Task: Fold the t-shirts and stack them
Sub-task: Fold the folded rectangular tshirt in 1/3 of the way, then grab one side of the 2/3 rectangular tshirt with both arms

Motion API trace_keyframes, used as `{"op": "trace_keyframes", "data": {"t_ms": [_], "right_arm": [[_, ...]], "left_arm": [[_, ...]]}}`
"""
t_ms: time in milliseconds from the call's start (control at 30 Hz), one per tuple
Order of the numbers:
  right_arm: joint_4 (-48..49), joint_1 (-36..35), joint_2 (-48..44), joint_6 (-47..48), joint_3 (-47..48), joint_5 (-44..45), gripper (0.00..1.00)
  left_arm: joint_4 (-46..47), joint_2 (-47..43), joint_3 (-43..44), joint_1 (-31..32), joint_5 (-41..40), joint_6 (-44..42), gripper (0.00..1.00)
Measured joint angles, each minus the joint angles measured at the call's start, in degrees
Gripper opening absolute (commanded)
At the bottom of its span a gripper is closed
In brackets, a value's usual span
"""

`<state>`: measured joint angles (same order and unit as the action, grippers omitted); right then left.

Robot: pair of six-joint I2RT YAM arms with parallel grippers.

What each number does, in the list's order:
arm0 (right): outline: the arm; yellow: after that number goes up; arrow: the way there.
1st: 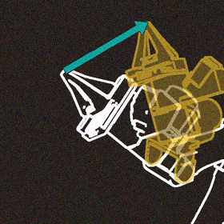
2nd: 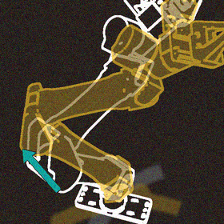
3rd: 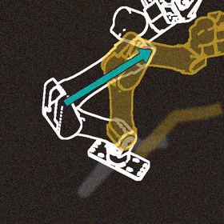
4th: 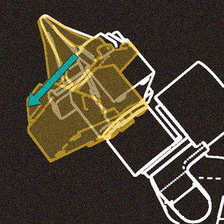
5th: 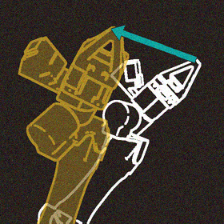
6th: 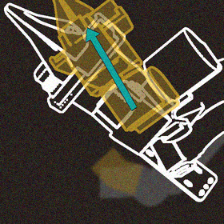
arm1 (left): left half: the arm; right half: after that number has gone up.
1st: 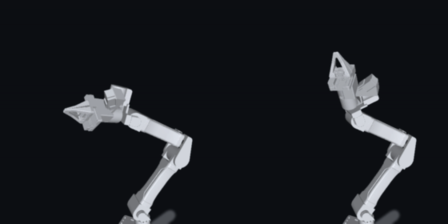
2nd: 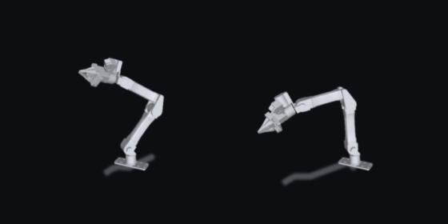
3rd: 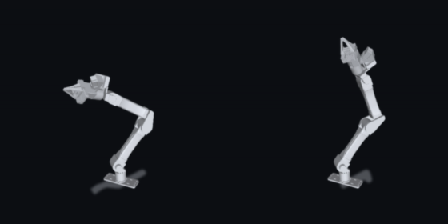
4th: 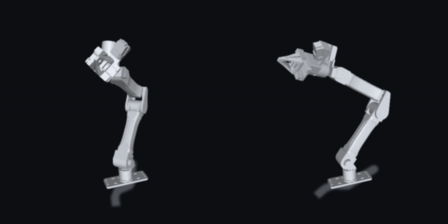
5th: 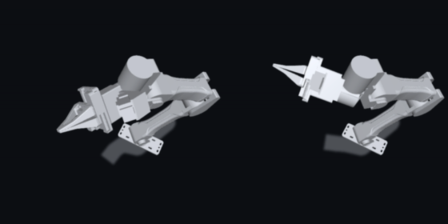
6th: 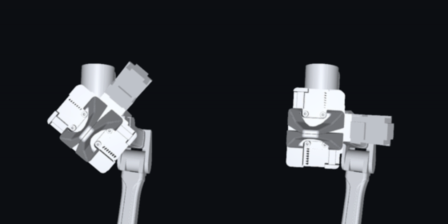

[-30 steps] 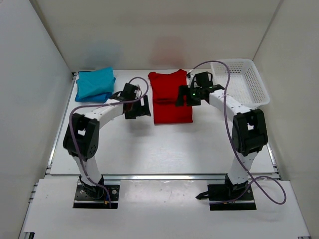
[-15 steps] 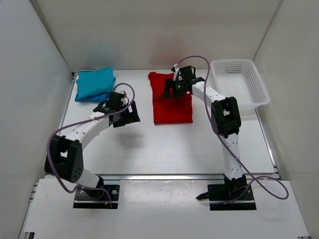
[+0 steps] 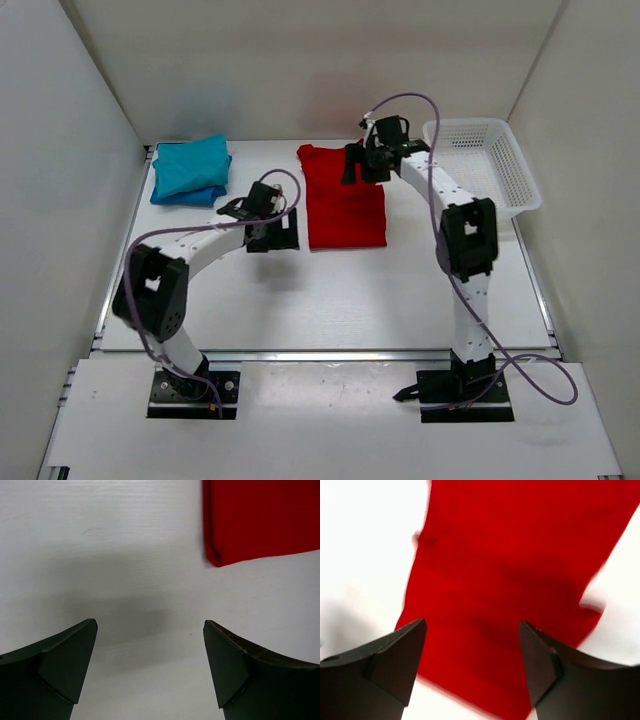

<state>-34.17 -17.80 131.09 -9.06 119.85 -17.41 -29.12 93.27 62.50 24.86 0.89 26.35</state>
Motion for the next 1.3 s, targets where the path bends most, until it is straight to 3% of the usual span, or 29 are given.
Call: {"op": "trace_keyframes", "data": {"t_ms": [100,167,233,400,633,867,967,1033,1300], "right_arm": [[2.9,0.8,-14.1,0.1,-19.8,-0.3,0.71],[3.9,1.9,-23.8,-0.2,-32.7,0.5,0.69],[5.0,3.4,-31.1,-0.5,-42.5,0.9,0.64],[11.3,6.9,-36.6,-3.5,-56.4,-0.9,0.54],[20.5,7.8,-32.8,-6.4,-60.6,-5.2,0.49],[25.5,8.1,-28.2,-7.8,-60.8,-6.4,0.46],[27.0,8.1,-26.9,-7.9,-61.1,-7.0,0.30],[27.8,8.1,-26.2,-8.1,-61.1,-7.4,0.00],[23.5,5.2,-30.7,-7.8,-64.2,-4.8,0.00]], "left_arm": [[1.9,4.6,3.1,2.4,0.2,0.0,0.94],[3.1,7.0,4.8,3.5,0.2,0.2,0.80],[4.3,9.6,6.7,4.5,0.3,0.3,0.73],[6.7,15.8,10.2,6.7,0.8,0.7,0.64],[9.2,19.0,10.8,7.9,1.7,1.8,0.53],[10.3,21.3,12.6,8.1,2.3,2.4,0.21],[10.8,21.7,12.9,8.2,2.8,2.4,0.11],[11.1,21.8,12.9,8.2,3.0,2.3,0.00],[7.1,19.4,11.3,9.3,2.3,1.2,0.00]]}}
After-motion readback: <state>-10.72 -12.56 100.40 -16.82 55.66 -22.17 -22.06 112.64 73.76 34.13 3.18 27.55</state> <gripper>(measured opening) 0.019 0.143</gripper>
